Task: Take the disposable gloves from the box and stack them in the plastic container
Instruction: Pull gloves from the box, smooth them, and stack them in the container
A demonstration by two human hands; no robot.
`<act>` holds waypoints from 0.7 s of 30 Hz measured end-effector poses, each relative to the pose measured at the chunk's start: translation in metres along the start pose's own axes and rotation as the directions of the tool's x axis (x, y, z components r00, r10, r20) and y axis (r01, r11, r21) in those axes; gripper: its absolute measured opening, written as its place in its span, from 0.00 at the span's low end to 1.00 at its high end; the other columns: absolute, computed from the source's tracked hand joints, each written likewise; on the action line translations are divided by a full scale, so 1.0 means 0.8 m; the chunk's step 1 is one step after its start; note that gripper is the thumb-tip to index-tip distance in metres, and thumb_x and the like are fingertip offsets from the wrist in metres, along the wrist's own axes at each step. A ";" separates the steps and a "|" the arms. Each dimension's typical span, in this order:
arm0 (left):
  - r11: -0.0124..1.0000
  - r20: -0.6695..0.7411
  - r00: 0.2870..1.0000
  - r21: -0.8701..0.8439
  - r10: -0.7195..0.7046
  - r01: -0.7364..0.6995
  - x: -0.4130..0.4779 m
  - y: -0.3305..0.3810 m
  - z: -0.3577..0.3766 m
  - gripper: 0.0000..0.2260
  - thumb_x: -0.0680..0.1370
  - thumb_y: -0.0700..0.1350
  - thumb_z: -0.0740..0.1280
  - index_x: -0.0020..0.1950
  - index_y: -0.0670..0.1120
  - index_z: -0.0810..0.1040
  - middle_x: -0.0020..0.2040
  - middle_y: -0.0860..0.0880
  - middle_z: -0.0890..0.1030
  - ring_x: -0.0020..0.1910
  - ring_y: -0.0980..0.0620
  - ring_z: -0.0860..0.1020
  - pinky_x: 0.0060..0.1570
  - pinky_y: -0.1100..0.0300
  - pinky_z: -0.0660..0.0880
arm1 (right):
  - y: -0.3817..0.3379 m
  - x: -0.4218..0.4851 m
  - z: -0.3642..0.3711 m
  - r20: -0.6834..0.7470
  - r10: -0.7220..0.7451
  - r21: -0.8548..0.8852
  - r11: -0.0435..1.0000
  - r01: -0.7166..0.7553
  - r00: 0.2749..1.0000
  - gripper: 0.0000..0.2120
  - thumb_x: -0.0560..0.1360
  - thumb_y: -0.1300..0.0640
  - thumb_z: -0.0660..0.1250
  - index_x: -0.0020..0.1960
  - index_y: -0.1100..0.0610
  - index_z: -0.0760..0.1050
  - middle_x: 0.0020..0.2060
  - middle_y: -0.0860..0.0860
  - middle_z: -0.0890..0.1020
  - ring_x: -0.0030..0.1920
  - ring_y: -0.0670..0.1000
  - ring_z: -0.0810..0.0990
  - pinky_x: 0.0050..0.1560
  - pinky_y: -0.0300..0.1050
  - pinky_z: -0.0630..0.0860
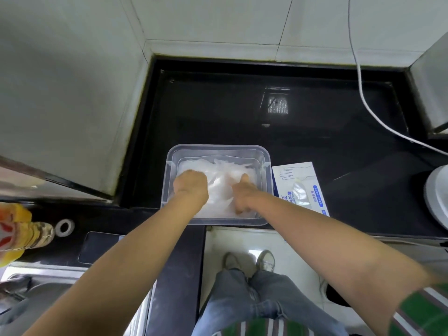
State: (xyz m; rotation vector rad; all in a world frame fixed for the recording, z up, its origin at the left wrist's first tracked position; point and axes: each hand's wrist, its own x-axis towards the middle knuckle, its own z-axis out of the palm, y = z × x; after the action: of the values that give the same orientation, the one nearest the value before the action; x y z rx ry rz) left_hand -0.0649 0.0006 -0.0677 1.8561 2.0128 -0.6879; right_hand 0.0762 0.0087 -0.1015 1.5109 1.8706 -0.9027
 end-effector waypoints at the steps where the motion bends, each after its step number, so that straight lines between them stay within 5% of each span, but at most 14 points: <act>1: 1.000 -0.078 0.997 0.002 -0.005 0.005 -0.002 0.004 -0.010 0.17 0.78 0.41 0.65 0.67 0.42 0.72 0.64 0.41 0.72 0.60 0.44 0.74 0.49 0.58 0.73 | -0.001 0.000 0.000 0.006 0.000 0.004 1.000 0.000 1.000 0.49 0.73 0.63 0.73 0.81 0.53 0.44 0.75 0.58 0.50 0.62 0.59 0.74 0.61 0.48 0.76; 4: 0.995 -0.418 0.903 0.031 0.097 -0.093 -0.019 0.024 -0.040 0.17 0.75 0.41 0.65 0.64 0.43 0.71 0.63 0.42 0.67 0.57 0.44 0.71 0.44 0.57 0.68 | -0.005 0.001 -0.002 0.039 0.024 -0.002 1.000 -0.023 0.999 0.50 0.73 0.62 0.73 0.81 0.52 0.41 0.78 0.57 0.45 0.65 0.59 0.73 0.60 0.49 0.76; 6: 0.969 -0.468 0.863 -0.047 0.193 -0.242 -0.031 0.043 -0.049 0.12 0.76 0.41 0.63 0.59 0.43 0.75 0.59 0.43 0.71 0.52 0.44 0.74 0.40 0.57 0.65 | -0.006 0.001 -0.003 0.068 0.025 -0.044 0.999 -0.022 0.997 0.40 0.75 0.59 0.73 0.79 0.57 0.54 0.77 0.58 0.54 0.61 0.57 0.73 0.59 0.48 0.75; 9: 0.928 -0.236 0.948 -0.253 0.215 -0.273 -0.023 0.067 -0.036 0.10 0.79 0.42 0.60 0.54 0.42 0.80 0.54 0.42 0.80 0.48 0.43 0.77 0.41 0.56 0.67 | -0.006 -0.001 -0.003 0.082 0.008 -0.152 0.988 0.004 0.997 0.27 0.78 0.55 0.69 0.74 0.60 0.65 0.73 0.58 0.66 0.62 0.57 0.71 0.64 0.48 0.70; 11: 0.904 -0.079 0.980 -0.377 0.185 -0.201 -0.002 0.065 -0.017 0.11 0.80 0.40 0.59 0.58 0.42 0.77 0.56 0.41 0.80 0.50 0.43 0.77 0.44 0.56 0.71 | -0.004 0.002 0.000 0.062 0.021 -0.146 0.989 -0.012 0.998 0.34 0.77 0.57 0.70 0.78 0.56 0.58 0.75 0.59 0.56 0.67 0.58 0.69 0.66 0.49 0.70; 14: 0.845 0.050 0.984 -0.520 0.173 -0.122 0.024 0.043 0.016 0.23 0.79 0.39 0.62 0.73 0.51 0.64 0.69 0.43 0.67 0.58 0.41 0.74 0.52 0.54 0.73 | -0.003 0.003 0.004 0.033 0.012 0.010 1.000 -0.012 0.999 0.55 0.71 0.66 0.73 0.80 0.47 0.36 0.75 0.56 0.49 0.66 0.60 0.70 0.63 0.53 0.75; 16: 0.887 0.048 0.984 -0.443 0.170 -0.132 0.029 0.027 0.031 0.34 0.76 0.40 0.68 0.76 0.58 0.56 0.72 0.45 0.59 0.61 0.42 0.72 0.53 0.54 0.73 | -0.002 0.002 0.005 0.013 -0.003 0.047 0.999 0.002 1.000 0.61 0.70 0.67 0.74 0.78 0.43 0.29 0.76 0.56 0.49 0.67 0.61 0.69 0.61 0.54 0.76; 21: 0.985 0.123 0.990 -0.169 0.061 -0.040 0.032 0.005 0.050 0.51 0.68 0.50 0.78 0.78 0.57 0.45 0.78 0.43 0.47 0.73 0.39 0.59 0.60 0.50 0.74 | -0.001 0.004 0.008 -0.008 -0.006 0.112 0.994 0.007 1.000 0.61 0.69 0.69 0.74 0.78 0.41 0.31 0.78 0.54 0.44 0.72 0.62 0.63 0.63 0.55 0.75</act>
State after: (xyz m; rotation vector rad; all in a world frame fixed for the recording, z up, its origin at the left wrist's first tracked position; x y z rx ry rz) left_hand -0.0671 0.0003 -0.1153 1.7162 1.8748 -0.5899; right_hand 0.0750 0.0054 -0.1082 1.5768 1.8587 -1.0213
